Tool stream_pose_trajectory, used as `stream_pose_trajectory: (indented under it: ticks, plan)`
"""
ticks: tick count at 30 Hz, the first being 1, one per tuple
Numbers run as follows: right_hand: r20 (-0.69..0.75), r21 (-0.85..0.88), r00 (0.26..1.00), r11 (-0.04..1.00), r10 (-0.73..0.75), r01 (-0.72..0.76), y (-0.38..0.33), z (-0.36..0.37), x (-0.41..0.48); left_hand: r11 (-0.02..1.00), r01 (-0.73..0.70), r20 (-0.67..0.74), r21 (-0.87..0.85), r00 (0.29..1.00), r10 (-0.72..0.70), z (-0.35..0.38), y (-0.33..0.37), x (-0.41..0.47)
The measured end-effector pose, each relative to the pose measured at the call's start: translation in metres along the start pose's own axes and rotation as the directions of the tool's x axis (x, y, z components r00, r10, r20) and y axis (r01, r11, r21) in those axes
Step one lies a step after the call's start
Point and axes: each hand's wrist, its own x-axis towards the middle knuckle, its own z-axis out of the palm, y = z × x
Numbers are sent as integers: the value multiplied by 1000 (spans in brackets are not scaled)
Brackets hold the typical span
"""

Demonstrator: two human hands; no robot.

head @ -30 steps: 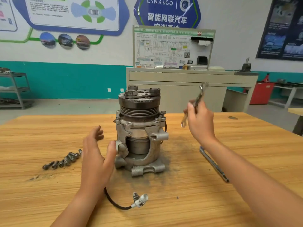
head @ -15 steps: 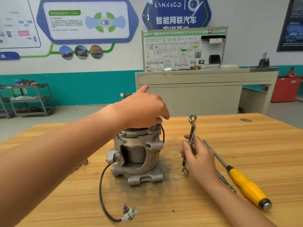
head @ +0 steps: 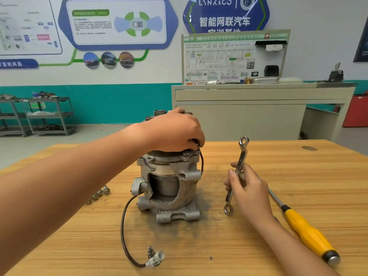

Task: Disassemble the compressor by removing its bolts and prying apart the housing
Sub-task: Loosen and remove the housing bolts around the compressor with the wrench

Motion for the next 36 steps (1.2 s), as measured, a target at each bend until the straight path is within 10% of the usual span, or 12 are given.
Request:
stream_pose_trajectory:
  ticks: [16, 25, 31, 36]
  plan:
    - [167, -51, 983, 997, 74, -66, 0, 5, -4, 994, 108, 21, -20, 994, -107, 3, 4, 3]
    - [212, -16, 971, 994, 111, -110, -4, 2, -6, 894, 192, -113, -406, 960, -257, -10, 6, 7]
    - [224, -10, 970, 995, 96, -96, -4, 3, -6, 637, 90, -429, -765, 667, -609, -25, 2, -46]
    - [224, -17, 973, 998, 60, -57, -2, 6, -8, 385, 428, -141, -818, 498, -855, 37, -2, -161]
